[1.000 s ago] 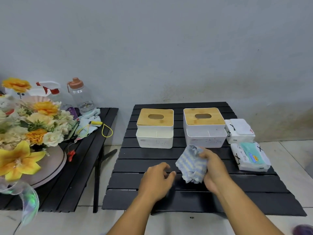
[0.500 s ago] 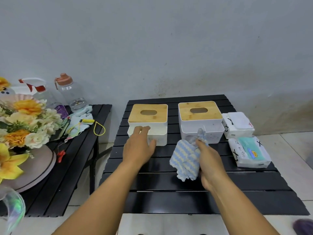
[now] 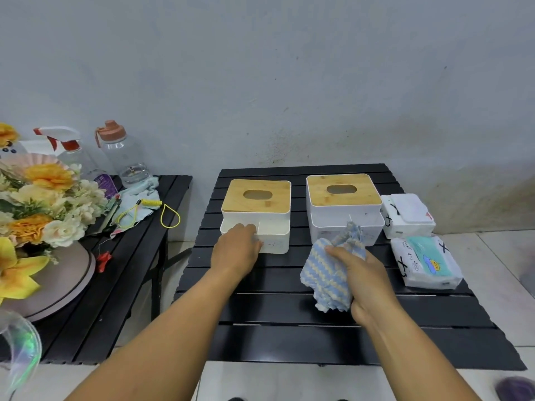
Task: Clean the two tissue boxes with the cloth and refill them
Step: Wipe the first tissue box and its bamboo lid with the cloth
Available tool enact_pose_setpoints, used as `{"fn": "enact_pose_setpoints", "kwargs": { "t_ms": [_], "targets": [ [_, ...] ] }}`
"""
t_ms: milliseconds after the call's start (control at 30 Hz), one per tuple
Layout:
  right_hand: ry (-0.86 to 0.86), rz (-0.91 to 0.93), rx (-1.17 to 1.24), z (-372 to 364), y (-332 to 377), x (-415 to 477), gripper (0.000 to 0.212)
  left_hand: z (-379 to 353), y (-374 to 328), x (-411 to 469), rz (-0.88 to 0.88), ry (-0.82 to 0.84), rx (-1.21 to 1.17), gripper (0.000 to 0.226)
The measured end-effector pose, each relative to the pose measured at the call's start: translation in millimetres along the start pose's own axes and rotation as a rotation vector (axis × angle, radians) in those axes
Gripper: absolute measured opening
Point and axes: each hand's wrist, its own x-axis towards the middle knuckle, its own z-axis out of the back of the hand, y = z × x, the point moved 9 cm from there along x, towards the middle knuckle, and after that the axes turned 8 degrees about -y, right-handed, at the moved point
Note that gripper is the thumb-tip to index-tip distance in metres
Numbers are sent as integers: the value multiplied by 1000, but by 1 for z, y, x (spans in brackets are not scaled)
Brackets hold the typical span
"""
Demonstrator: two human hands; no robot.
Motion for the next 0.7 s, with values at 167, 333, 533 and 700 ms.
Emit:
{"fn": "enact_pose_setpoints", "kwargs": {
  "t_ms": [167, 333, 533, 700],
  "targets": [
    [-56, -11, -64, 2, -3, 2, 20, 3, -6, -30, -16, -10, 47, 24],
    [-55, -11, -104, 1, -5, 2, 16, 7, -7, -56, 1, 25, 80, 23],
    [-69, -2, -71, 4, -2, 1, 16, 9, -11, -78, 18, 80, 91, 23],
    [-82, 42, -64, 5, 5, 0, 22, 11, -18, -94, -9, 140, 138, 26]
  ]
}}
